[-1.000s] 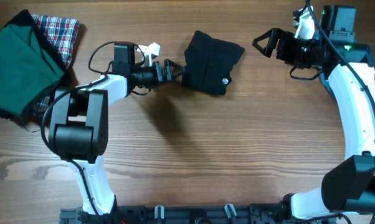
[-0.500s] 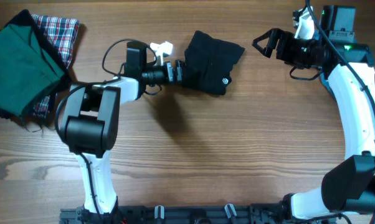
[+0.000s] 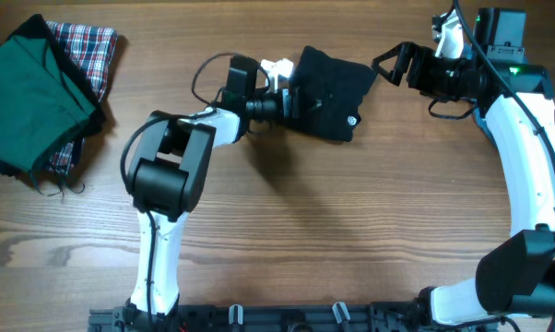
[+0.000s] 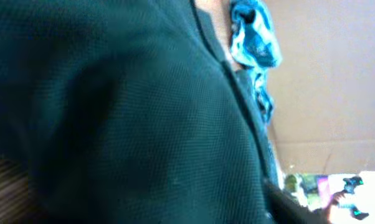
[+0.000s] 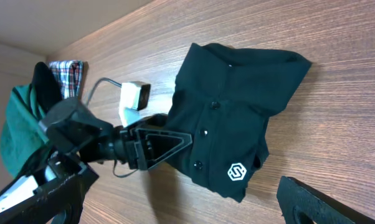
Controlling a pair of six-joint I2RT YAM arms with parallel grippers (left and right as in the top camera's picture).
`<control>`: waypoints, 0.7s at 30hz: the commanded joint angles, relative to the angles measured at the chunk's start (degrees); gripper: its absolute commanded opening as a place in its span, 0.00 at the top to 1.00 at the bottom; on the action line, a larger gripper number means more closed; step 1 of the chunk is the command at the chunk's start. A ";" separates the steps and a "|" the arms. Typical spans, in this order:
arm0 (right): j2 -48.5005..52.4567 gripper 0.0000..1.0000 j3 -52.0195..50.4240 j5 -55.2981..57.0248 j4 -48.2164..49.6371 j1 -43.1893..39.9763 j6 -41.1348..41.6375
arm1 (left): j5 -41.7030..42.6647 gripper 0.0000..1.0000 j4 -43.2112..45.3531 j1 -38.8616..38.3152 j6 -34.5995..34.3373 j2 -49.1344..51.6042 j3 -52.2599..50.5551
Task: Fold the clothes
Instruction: 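Grasp the folded black shirt's left side with the left gripper, then carry the black shirt left and place it on the green garment pile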
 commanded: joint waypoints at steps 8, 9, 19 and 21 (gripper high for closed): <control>-1.38 0.00 0.63 -1.33 2.89 -0.04 -1.16 | -0.02 0.96 0.44 1.55 -3.74 3.10 -1.57; -1.40 0.00 0.63 -1.31 3.19 -0.04 -1.16 | 0.59 0.96 0.52 1.99 -3.87 2.82 -1.46; -1.38 0.00 0.63 3.91 3.93 -3.17 0.96 | 3.17 0.96 -2.10 8.17 -4.68 -11.17 -1.25; -1.38 0.00 0.61 5.27 3.82 -3.52 0.90 | 3.15 0.96 -3.65 9.35 -4.68 -14.80 -1.25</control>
